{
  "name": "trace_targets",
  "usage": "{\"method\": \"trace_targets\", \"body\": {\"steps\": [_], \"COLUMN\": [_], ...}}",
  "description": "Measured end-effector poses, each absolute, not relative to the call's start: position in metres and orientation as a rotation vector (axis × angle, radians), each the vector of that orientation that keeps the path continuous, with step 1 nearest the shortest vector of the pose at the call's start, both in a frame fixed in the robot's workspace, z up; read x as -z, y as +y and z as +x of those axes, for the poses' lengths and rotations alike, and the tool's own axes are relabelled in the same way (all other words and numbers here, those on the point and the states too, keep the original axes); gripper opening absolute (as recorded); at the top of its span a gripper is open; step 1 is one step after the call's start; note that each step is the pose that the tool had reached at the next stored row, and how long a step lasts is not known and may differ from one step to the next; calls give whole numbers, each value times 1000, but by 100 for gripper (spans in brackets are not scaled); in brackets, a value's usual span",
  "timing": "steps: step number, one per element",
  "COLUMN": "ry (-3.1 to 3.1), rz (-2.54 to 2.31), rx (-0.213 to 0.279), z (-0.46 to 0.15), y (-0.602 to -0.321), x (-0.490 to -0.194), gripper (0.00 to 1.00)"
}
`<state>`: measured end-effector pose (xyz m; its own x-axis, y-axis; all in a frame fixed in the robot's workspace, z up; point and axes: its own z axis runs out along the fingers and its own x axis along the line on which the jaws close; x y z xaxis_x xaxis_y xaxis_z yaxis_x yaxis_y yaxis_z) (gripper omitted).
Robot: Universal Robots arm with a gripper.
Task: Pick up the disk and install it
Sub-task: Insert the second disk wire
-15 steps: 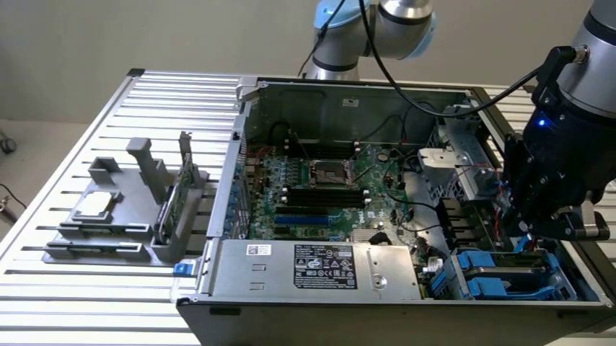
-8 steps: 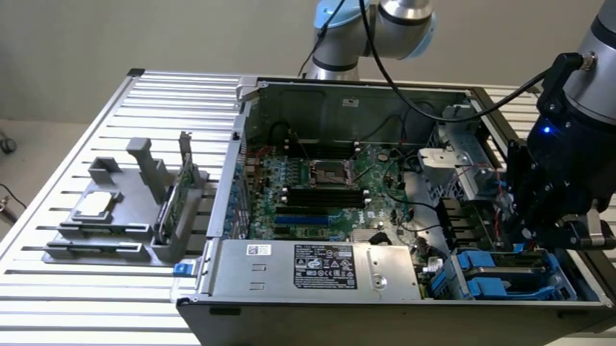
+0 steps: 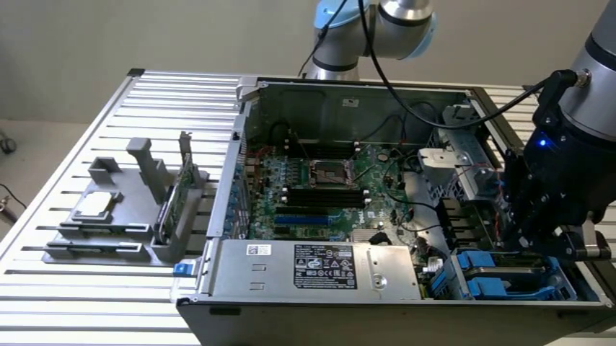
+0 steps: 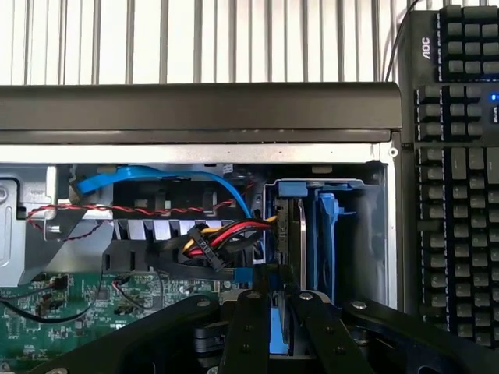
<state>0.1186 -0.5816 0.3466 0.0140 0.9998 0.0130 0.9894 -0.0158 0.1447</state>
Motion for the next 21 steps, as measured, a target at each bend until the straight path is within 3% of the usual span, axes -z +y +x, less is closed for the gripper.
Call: {"method": "trace_targets", "body": {"steps": [21], "ry": [2139], "rz": [2173], "rx": [-181], "z": [119], "y": [-587], "x": [-342], "gripper": [17]}}
